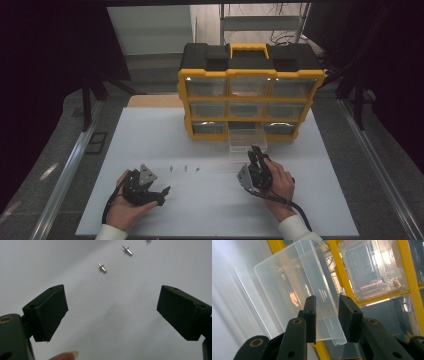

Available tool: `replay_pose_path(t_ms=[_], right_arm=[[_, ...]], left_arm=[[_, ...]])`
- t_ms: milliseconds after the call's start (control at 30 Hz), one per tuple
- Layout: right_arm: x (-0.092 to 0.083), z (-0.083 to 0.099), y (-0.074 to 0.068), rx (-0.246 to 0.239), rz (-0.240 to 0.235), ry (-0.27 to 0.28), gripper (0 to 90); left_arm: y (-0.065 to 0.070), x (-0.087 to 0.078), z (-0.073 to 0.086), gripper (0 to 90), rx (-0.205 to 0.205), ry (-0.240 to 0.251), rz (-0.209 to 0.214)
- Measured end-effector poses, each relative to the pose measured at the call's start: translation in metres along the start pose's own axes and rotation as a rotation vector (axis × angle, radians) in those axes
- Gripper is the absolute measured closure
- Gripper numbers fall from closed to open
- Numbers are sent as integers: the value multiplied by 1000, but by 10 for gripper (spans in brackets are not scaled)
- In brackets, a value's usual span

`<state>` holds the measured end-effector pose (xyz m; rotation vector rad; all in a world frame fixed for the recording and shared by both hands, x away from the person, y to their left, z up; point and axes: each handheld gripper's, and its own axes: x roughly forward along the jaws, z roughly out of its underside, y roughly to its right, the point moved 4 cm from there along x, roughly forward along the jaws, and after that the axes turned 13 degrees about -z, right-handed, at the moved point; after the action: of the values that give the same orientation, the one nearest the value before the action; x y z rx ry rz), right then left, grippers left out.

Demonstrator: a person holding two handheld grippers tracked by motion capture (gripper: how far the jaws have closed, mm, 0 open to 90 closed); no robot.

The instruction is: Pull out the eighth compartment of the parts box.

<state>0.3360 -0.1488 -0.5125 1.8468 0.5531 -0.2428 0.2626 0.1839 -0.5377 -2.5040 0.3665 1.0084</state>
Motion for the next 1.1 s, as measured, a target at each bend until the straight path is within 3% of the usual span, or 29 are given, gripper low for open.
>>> replay_pose_path(t_ms=[900,1033,1100], right_arm=[[0,-2,-2,12,6,-9,671],[0,-1,-1,34,-3,-1,655],[0,0,0,63,-37,22,605]], left_arm=[[0,0,-1,99,6,-2,-1],[0,0,0,99,5,-1,-2],[0,0,0,99,4,1,-1]])
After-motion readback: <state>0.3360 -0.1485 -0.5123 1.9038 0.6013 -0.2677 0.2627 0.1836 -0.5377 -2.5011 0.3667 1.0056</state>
